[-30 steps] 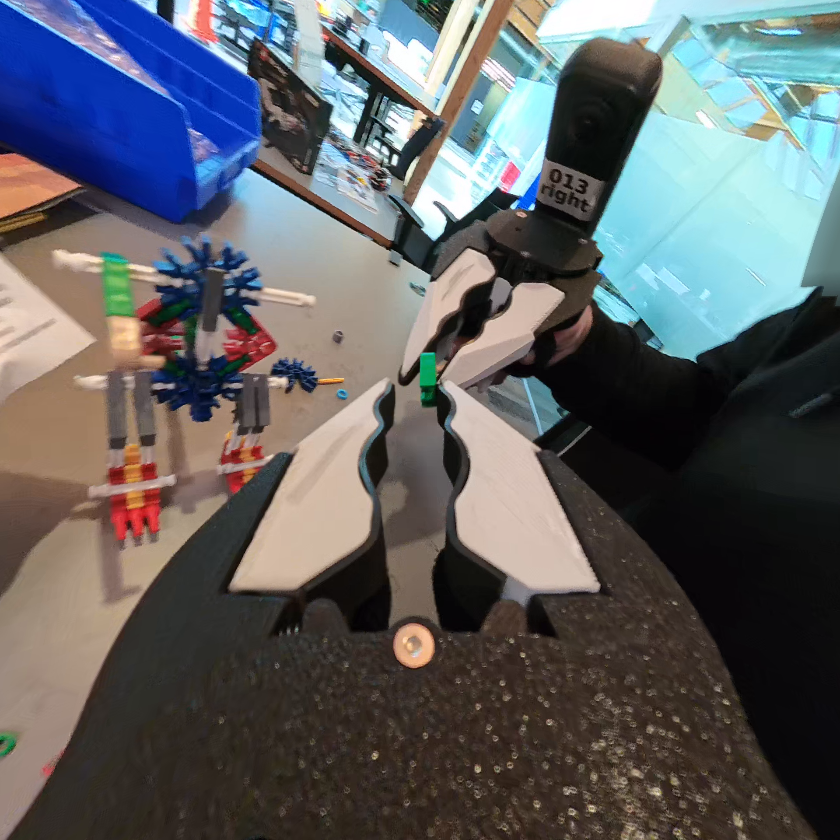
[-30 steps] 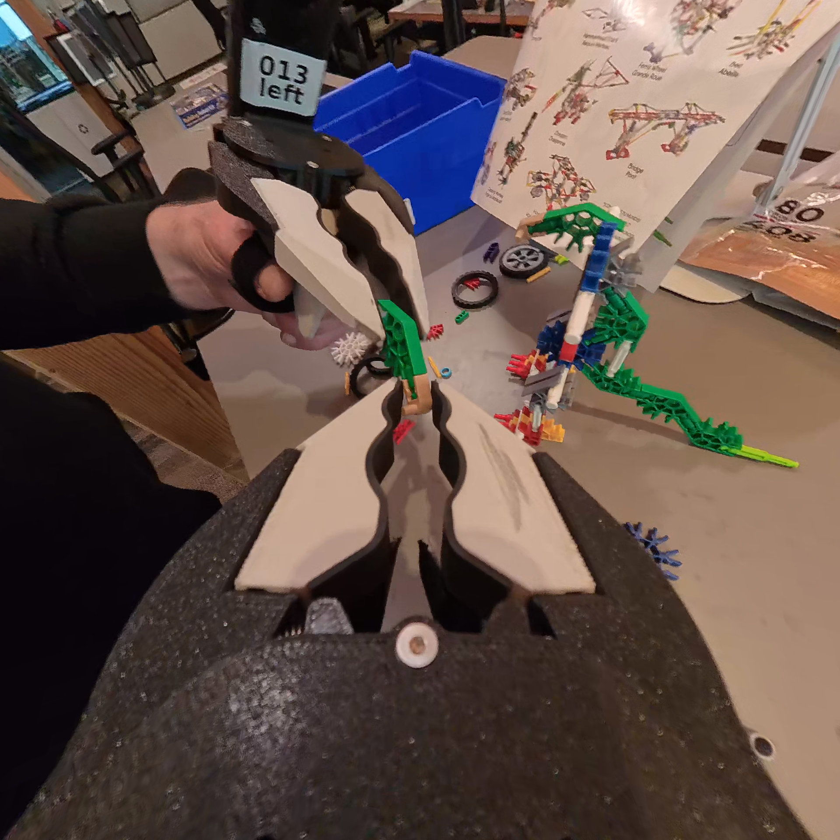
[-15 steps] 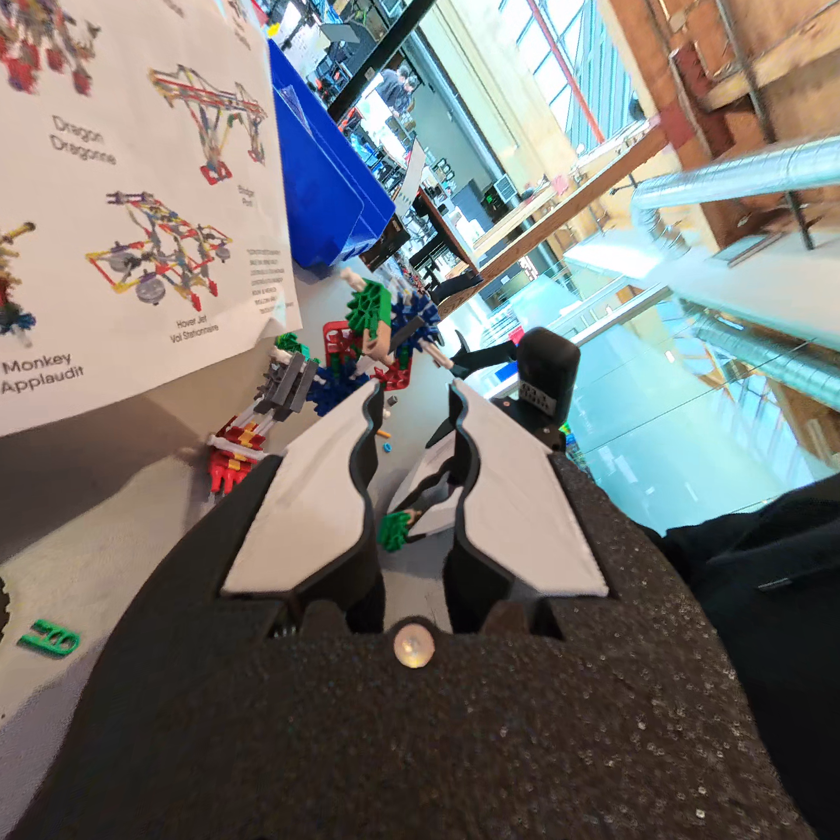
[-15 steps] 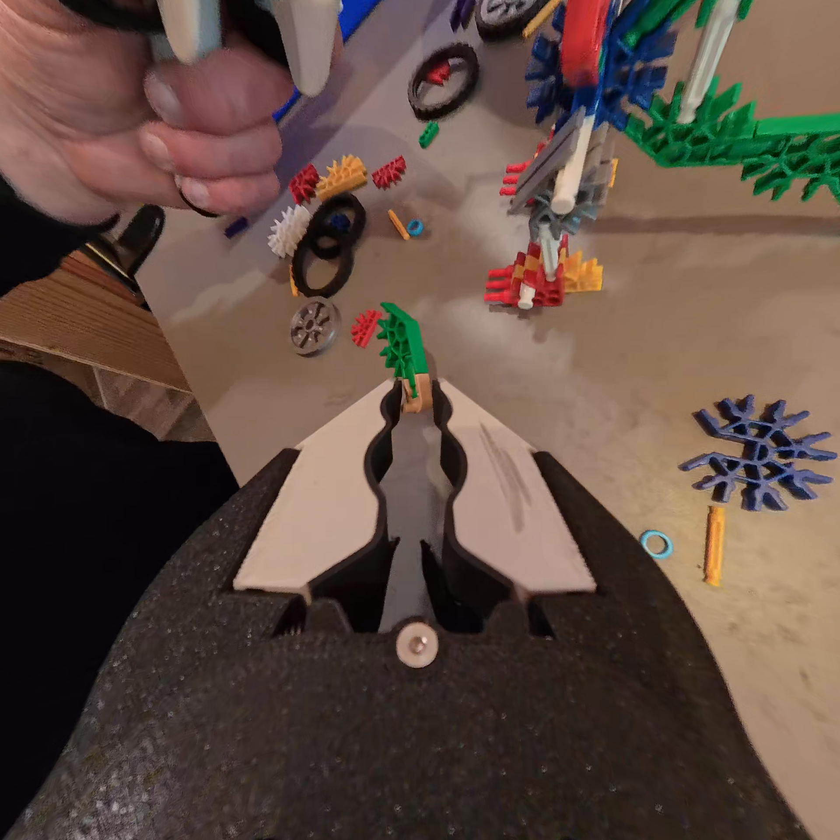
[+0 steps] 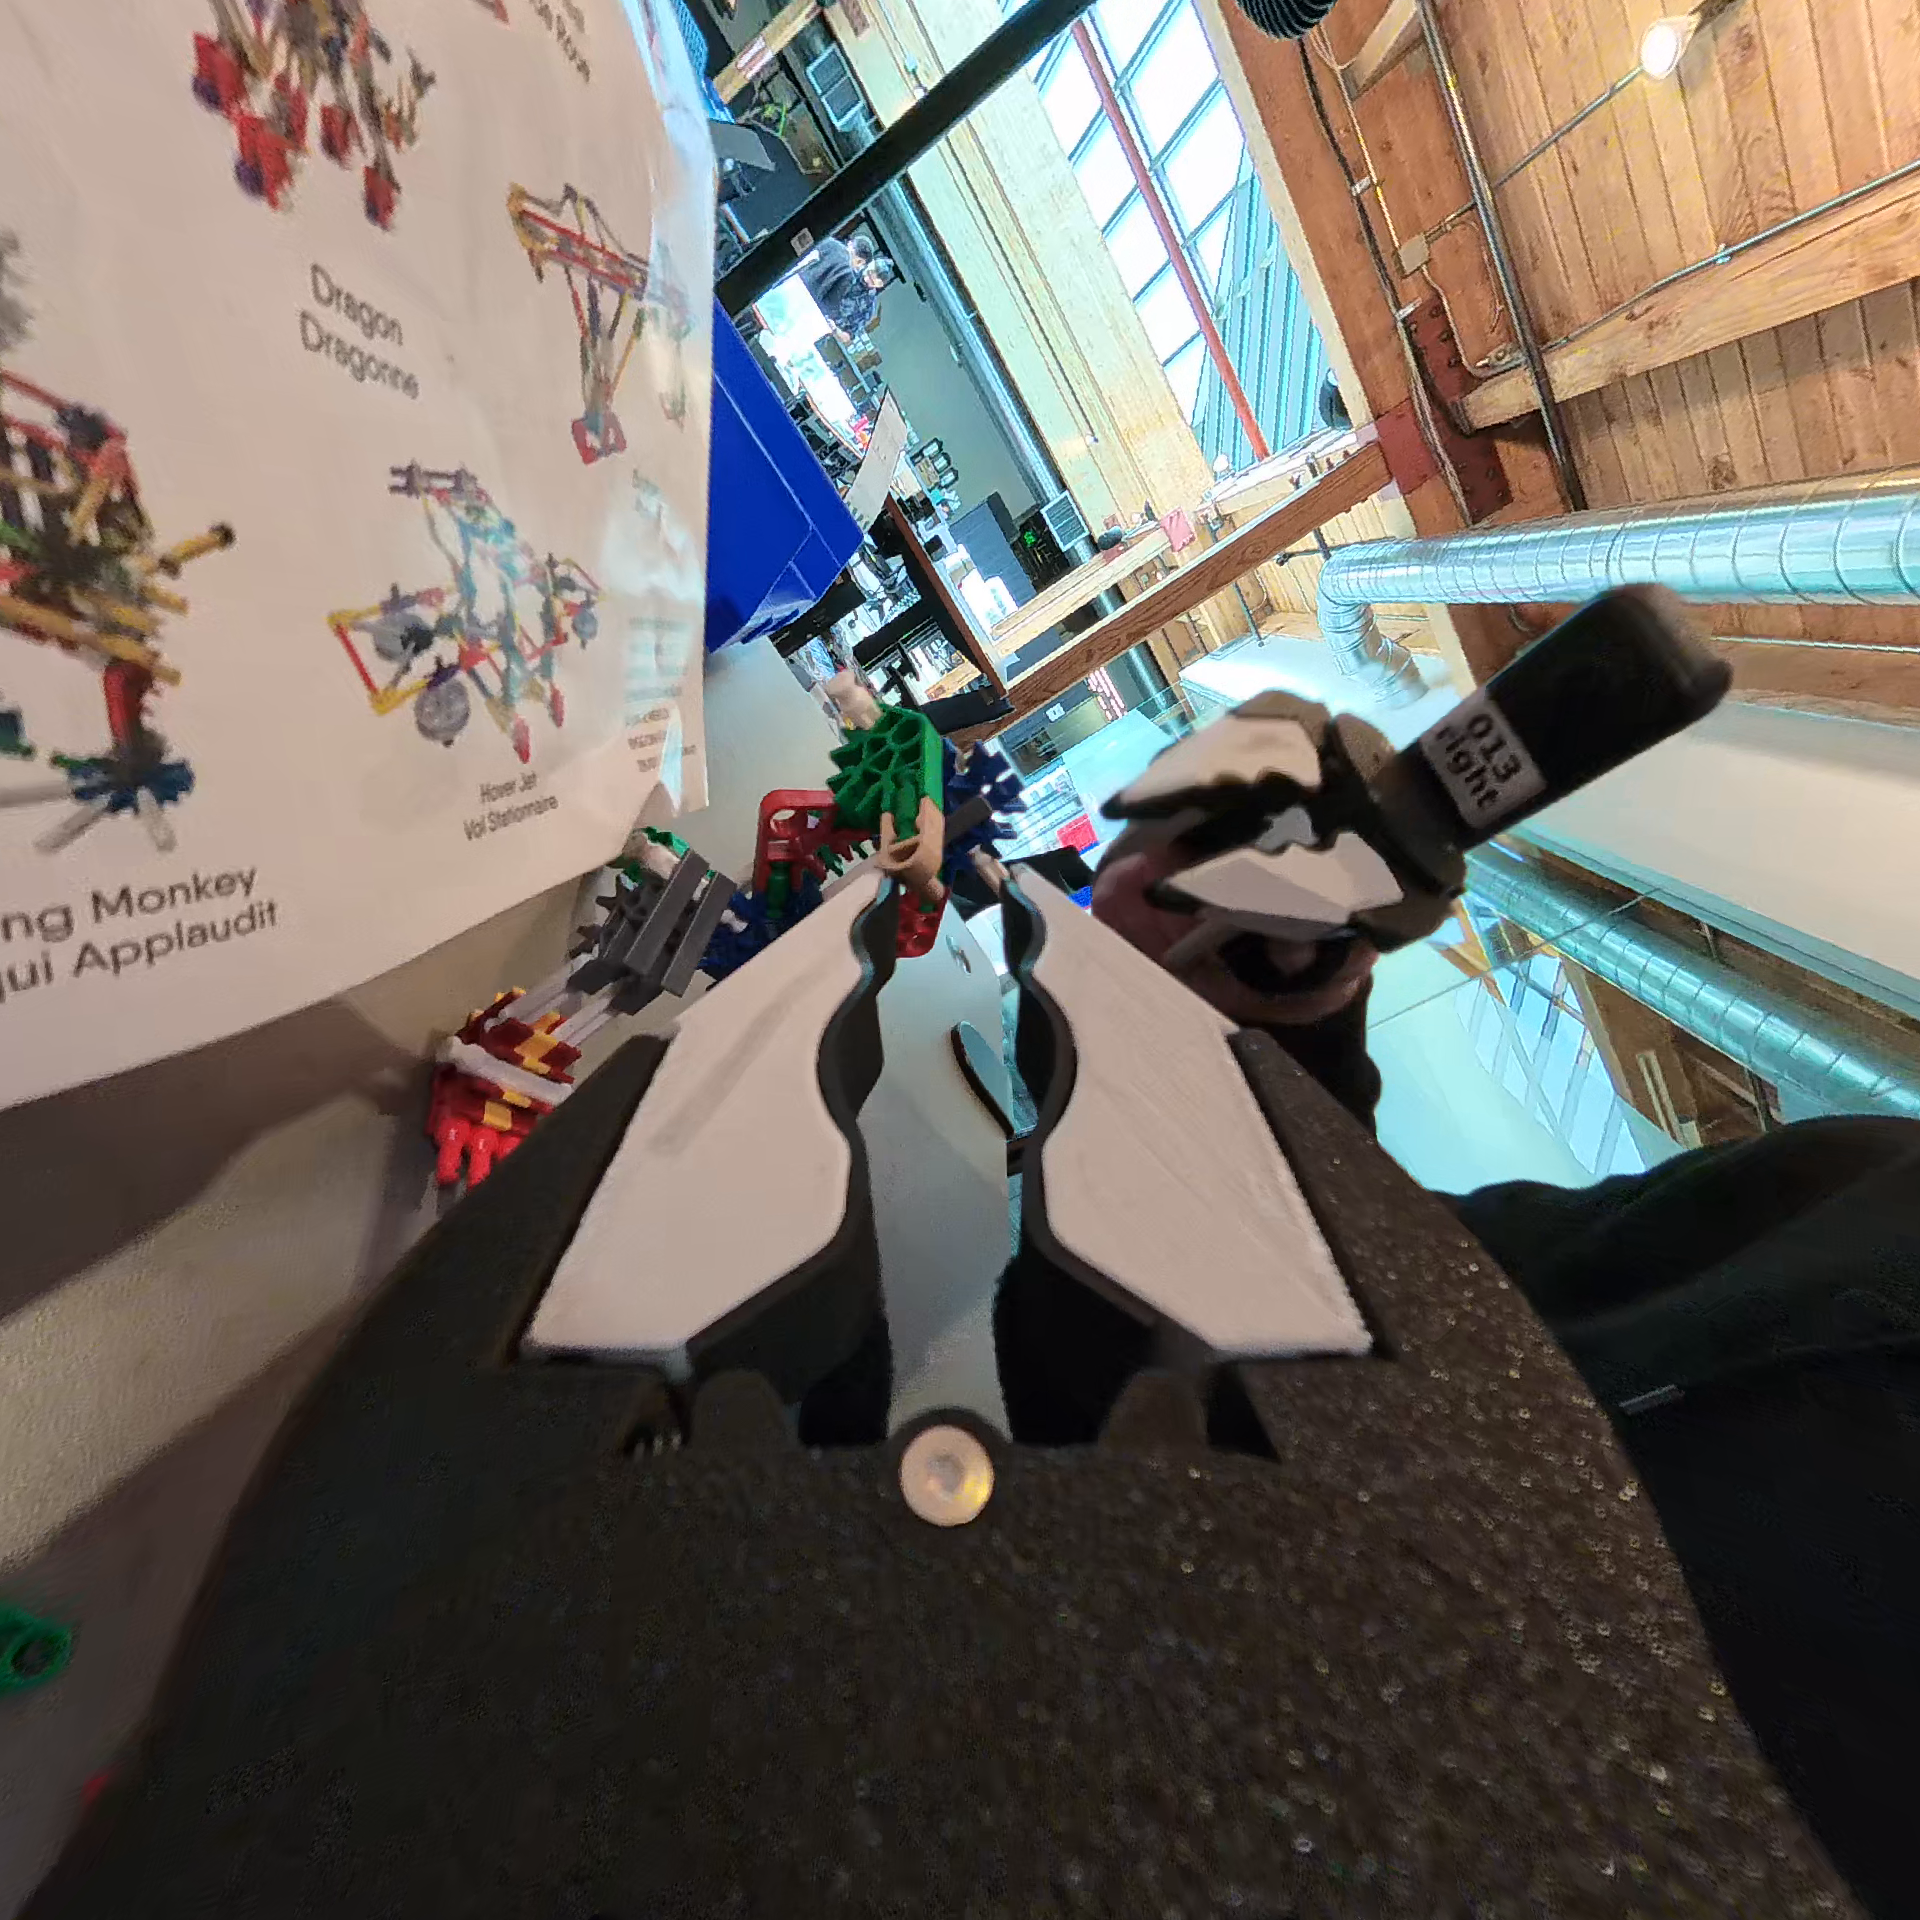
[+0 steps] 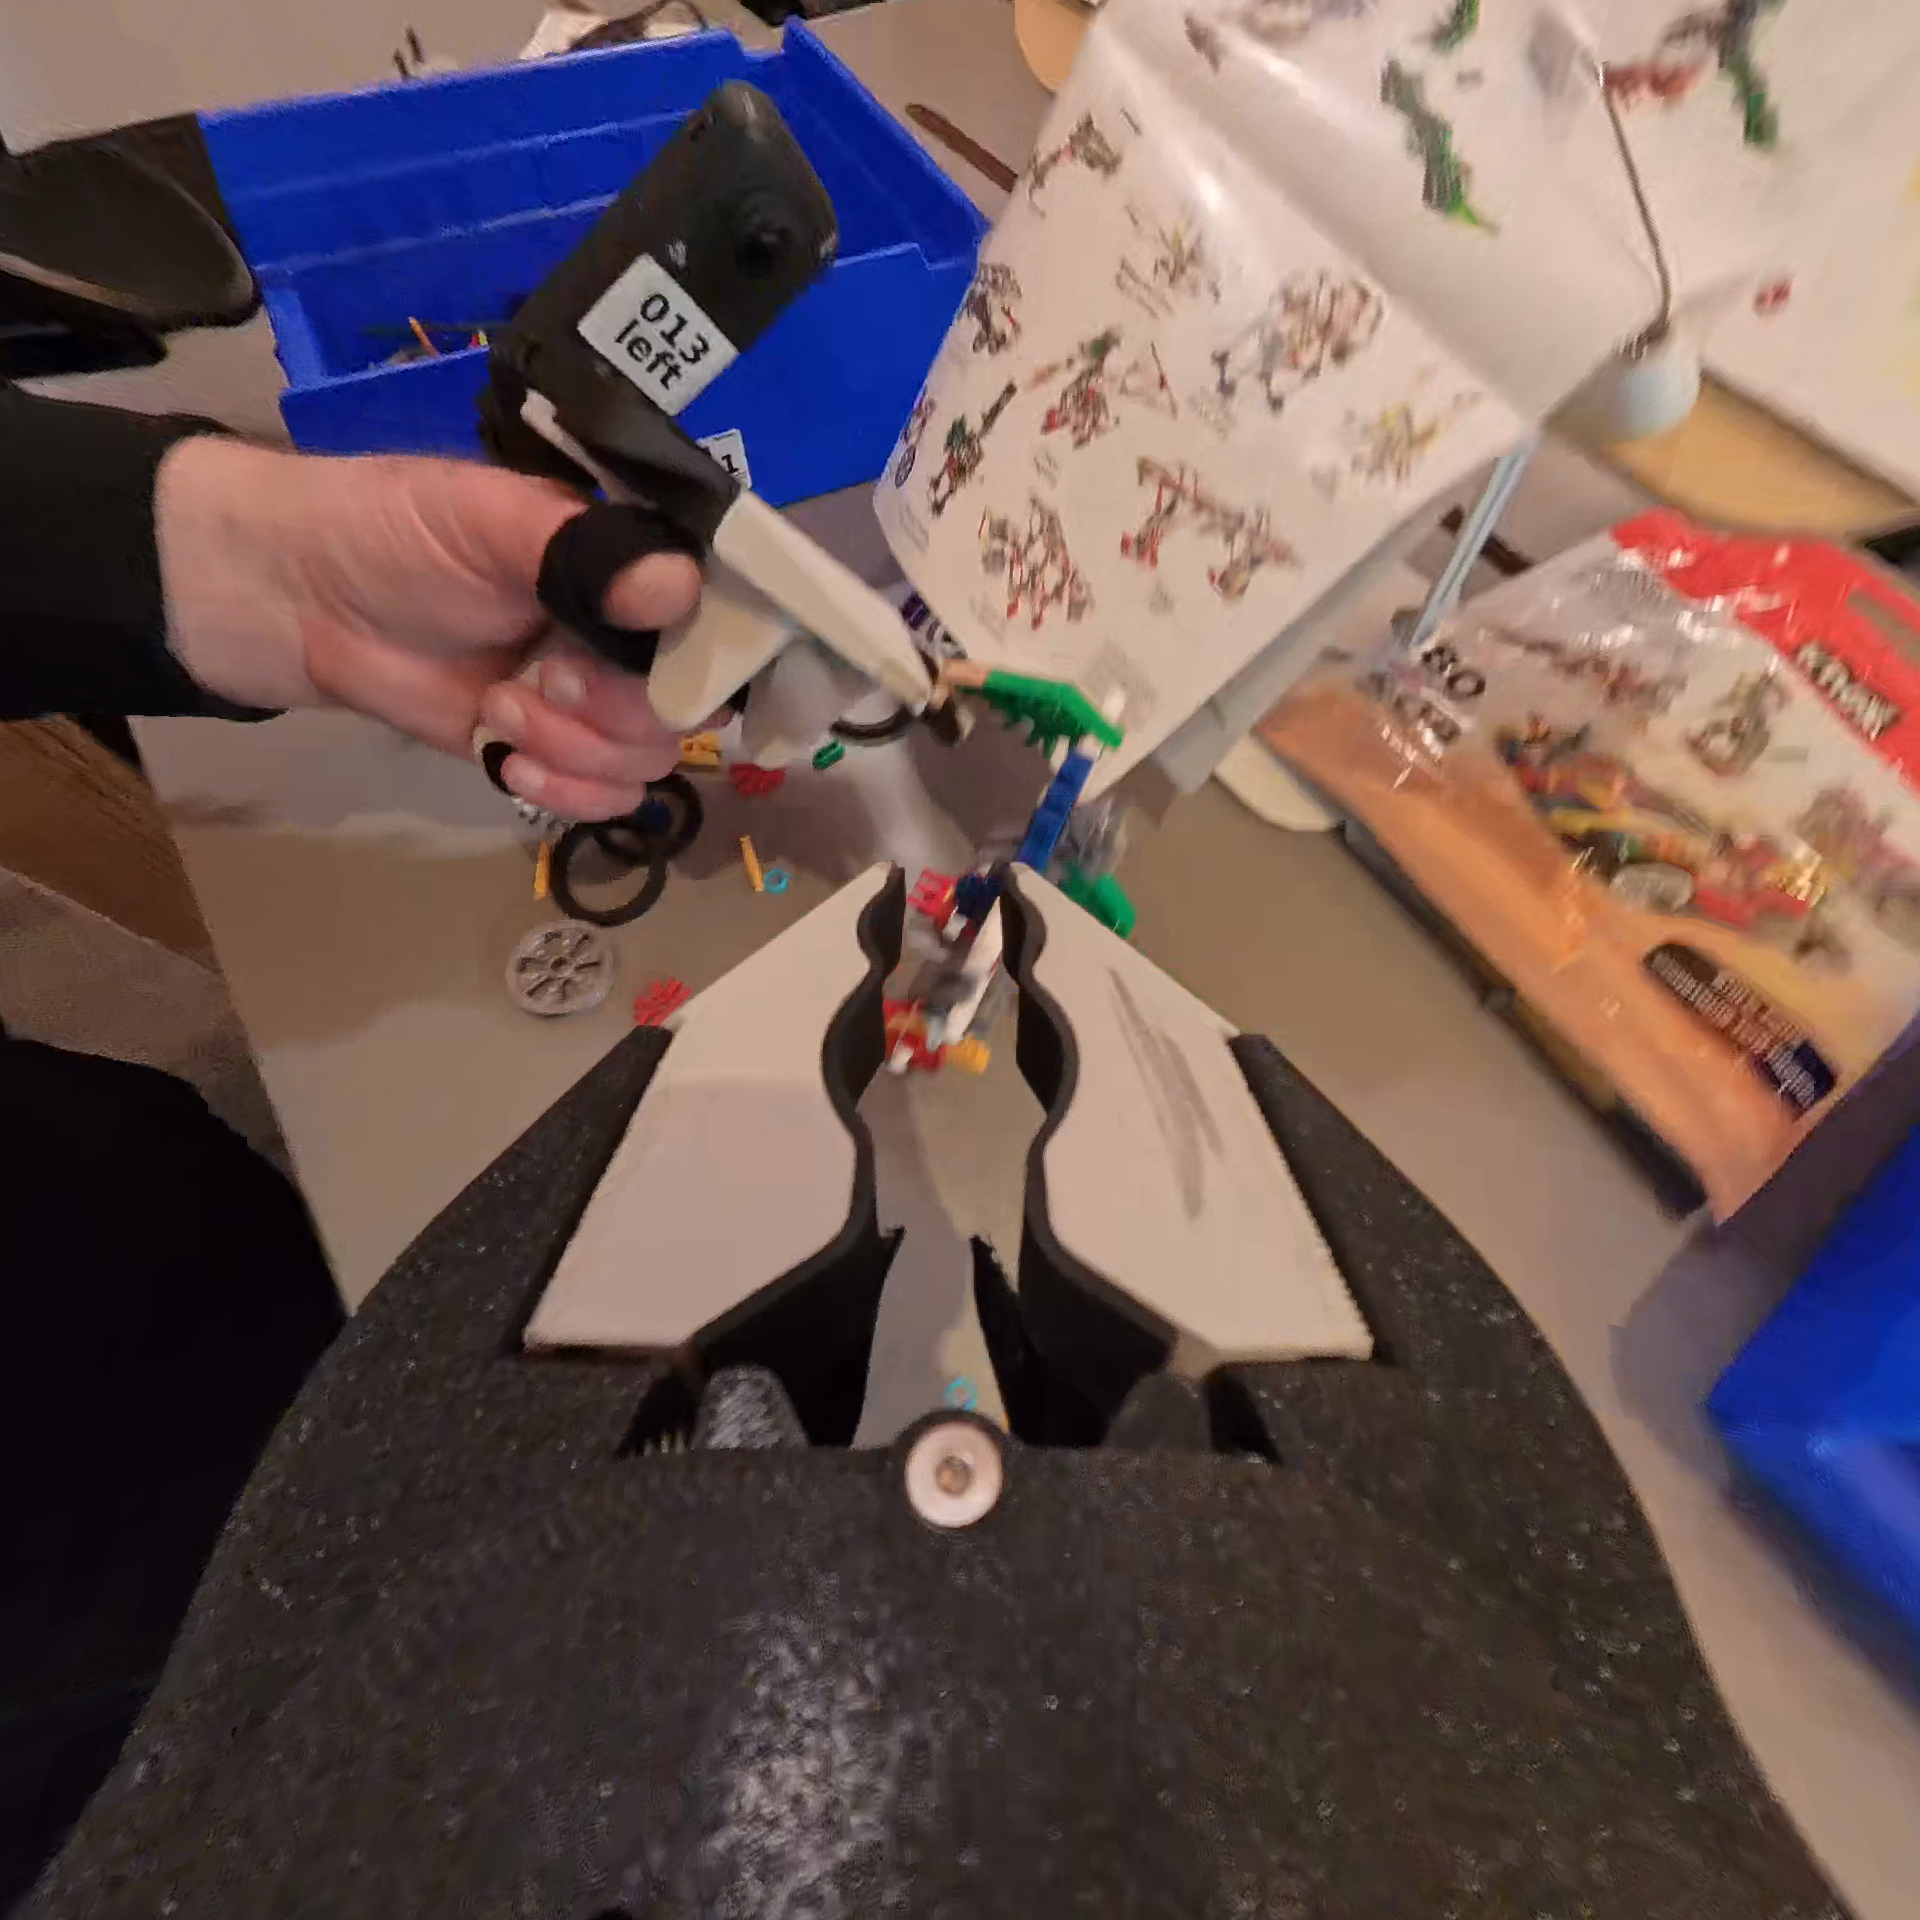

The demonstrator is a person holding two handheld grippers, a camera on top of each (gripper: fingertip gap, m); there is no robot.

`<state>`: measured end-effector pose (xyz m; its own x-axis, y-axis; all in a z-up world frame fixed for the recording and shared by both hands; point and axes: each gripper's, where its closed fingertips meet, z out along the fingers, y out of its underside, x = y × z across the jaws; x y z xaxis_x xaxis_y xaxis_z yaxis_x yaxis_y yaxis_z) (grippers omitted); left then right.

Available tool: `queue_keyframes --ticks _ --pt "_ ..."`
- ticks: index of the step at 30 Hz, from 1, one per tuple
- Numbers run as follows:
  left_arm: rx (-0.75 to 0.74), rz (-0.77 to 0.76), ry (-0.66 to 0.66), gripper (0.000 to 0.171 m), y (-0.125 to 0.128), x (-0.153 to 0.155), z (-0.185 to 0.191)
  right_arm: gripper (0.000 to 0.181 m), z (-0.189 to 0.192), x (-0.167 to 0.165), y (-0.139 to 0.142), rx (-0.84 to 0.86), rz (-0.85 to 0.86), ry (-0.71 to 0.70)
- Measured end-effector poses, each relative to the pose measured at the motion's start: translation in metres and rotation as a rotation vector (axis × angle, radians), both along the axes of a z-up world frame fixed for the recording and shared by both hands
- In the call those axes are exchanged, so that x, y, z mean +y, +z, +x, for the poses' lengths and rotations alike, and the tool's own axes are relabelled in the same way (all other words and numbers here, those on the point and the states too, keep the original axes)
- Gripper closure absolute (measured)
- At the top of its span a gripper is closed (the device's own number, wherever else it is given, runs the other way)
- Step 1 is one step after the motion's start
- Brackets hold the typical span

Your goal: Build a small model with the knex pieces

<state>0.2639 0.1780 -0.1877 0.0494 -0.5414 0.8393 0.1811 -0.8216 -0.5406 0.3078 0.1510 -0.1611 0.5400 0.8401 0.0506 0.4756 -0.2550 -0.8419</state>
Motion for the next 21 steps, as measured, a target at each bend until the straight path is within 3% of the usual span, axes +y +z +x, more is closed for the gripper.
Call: queue_keyframes --ticks 4,10,15,21 --pt "-0.003 -0.004 0.001 0.161 -0.002 0.002 0.001 0.162 -0.022 0.034 0.0 -0.146 0.07 0.156" --pt "-0.014 -0.001 0.004 0.166 -0.002 0.005 0.0 0.167 -0.04 0.054 -0.028 -0.396 0.055 0.429" --pt "-0.034 0.001 0.002 0.166 -0.002 0.006 -0.002 0.169 -0.044 0.053 -0.032 -0.415 0.004 0.564" --pt "-0.031 0.022 -0.007 0.167 -0.002 0.009 -0.002 0.17 -0.045 0.054 -0.04 -0.438 -0.026 0.613"
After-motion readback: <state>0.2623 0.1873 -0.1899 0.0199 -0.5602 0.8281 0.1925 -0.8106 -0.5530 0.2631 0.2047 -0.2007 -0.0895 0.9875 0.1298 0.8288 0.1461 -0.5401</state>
